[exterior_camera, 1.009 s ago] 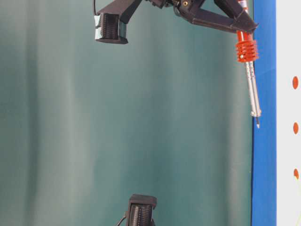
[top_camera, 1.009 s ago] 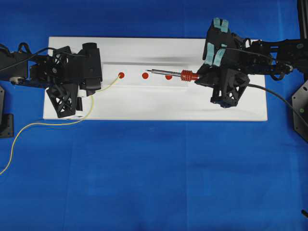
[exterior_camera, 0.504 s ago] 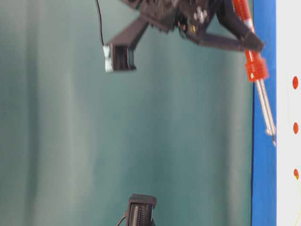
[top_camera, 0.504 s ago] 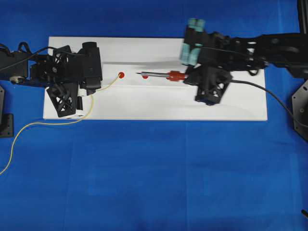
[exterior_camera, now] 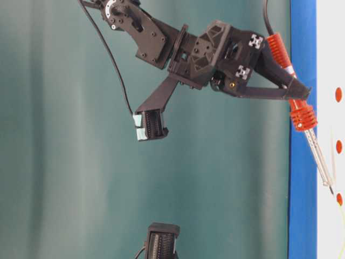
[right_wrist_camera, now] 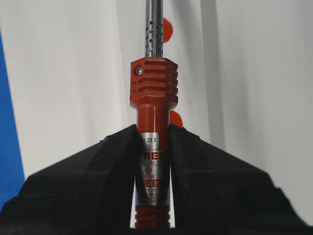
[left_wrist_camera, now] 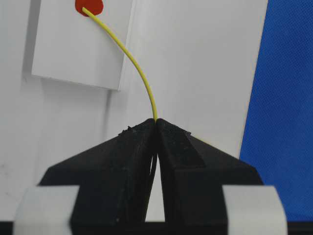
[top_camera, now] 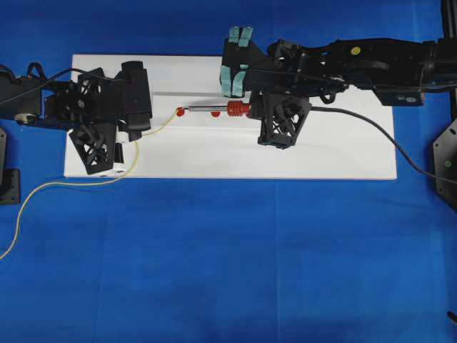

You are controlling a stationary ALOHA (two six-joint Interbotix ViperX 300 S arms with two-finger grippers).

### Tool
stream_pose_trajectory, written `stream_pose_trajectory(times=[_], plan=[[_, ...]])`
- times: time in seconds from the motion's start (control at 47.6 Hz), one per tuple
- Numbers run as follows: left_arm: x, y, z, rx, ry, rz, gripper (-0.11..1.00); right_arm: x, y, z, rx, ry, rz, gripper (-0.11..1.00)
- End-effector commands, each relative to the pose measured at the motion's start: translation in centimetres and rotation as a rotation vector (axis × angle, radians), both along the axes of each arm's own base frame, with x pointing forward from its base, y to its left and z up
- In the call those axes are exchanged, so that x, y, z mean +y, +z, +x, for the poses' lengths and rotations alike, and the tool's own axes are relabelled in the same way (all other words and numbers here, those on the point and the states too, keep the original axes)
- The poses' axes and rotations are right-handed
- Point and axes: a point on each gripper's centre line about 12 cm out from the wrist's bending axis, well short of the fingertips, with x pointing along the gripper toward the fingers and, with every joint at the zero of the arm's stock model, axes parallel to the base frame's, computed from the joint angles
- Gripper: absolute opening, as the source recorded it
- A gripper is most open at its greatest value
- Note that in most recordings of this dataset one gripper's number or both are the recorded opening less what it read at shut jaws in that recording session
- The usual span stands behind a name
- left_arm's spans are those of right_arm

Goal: Touch the tip of the soldering iron to the tip of the solder at the mark.

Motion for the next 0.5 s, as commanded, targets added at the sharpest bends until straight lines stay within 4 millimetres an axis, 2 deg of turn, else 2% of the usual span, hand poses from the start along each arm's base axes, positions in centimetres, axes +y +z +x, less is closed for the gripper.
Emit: stream_pose_trajectory(times=[0.0,0.483], plan=[[0.0,0.64,0.3,-0.022,-0.005,0.006,0.02,-0.27,1.24,0.57,-0.037,-0.003,-0.01,0.06],[-0.07,0.76,0.59,-0.024,-0.009,0.007,0.02,0.22,0.63,0.65,-0.021,0.007,-0.005,0.06]])
